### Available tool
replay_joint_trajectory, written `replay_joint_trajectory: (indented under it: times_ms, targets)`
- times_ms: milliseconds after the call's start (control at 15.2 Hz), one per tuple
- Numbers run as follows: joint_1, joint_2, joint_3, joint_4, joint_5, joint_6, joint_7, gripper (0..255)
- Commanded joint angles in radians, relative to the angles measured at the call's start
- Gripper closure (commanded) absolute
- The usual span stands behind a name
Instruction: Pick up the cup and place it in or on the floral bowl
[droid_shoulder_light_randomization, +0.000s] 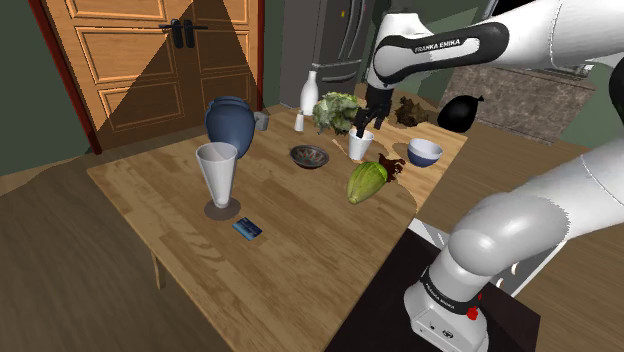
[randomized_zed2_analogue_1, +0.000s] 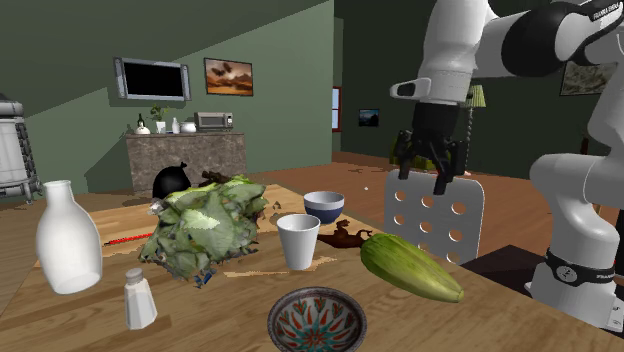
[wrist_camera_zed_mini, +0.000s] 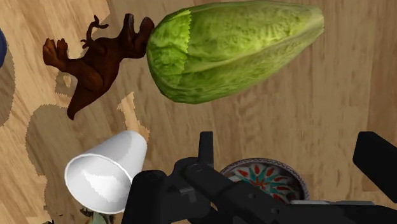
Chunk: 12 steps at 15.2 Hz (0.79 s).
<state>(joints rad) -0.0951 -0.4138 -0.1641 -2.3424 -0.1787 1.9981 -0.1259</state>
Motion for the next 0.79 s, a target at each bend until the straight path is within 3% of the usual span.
replay_joint_trajectory:
  times_ms: [0, 726]
  targets:
    - [-0.007, 0.069, -0.023, 0.021, -0.010, 0.058, -0.029, 0]
    - [-0.049, 0.447, -0.119, 0.227, 0.019, 0.280, -0.203, 0]
